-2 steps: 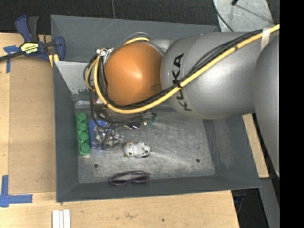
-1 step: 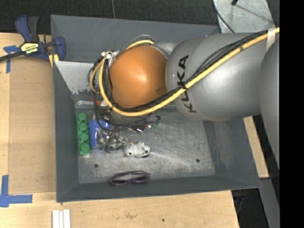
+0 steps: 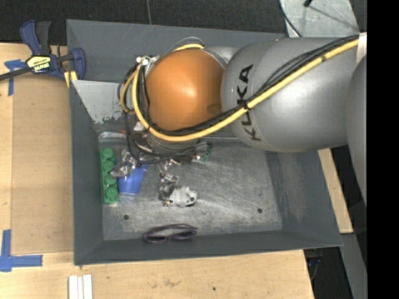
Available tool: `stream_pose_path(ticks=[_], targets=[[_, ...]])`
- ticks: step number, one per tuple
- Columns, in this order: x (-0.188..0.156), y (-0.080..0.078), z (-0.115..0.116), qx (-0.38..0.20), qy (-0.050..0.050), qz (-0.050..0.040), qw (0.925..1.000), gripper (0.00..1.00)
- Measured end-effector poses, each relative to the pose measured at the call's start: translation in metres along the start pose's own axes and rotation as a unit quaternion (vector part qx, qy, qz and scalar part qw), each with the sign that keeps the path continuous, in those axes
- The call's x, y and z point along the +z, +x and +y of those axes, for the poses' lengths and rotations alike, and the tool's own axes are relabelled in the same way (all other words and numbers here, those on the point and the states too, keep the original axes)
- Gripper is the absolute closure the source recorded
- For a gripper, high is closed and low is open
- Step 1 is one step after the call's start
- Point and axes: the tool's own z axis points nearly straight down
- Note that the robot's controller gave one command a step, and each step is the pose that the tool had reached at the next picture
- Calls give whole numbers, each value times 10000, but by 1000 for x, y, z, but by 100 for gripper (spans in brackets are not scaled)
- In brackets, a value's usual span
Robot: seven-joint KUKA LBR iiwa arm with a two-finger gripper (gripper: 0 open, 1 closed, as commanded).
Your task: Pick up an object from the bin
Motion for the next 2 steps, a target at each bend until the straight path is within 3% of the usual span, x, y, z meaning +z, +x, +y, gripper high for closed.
stream_pose_path(ticks=[1, 2], targets=[[0, 0, 0, 5, -3, 2, 10000, 0], [104, -6, -30, -873, -13, -54, 9962, 100]])
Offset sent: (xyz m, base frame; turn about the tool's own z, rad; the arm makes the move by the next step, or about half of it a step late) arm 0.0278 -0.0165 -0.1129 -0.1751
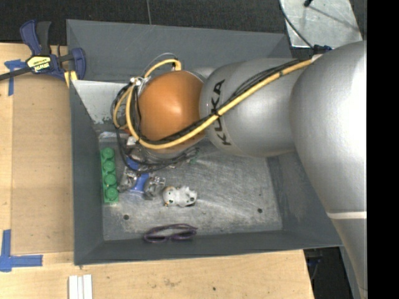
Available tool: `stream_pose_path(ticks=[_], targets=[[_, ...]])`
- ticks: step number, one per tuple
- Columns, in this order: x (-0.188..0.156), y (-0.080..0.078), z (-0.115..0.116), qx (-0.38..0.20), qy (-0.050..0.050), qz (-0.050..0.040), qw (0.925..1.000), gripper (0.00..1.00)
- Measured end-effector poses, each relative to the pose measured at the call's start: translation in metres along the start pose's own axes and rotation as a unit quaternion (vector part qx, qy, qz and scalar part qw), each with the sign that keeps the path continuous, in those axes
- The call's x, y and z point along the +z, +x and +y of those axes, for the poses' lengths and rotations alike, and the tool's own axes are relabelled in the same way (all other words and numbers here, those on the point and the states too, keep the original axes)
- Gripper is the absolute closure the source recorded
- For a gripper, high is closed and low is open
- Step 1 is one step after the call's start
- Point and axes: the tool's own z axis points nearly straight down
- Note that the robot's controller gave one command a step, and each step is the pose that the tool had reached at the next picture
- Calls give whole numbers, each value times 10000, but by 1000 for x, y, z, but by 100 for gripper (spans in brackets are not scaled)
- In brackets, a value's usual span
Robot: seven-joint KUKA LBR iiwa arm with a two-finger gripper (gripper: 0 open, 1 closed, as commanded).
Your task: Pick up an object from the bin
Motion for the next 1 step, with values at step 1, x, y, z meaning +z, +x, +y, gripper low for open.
stream_pose_path(ticks=[1], targets=[[0, 0, 0, 7, 3, -1, 10000, 100]])
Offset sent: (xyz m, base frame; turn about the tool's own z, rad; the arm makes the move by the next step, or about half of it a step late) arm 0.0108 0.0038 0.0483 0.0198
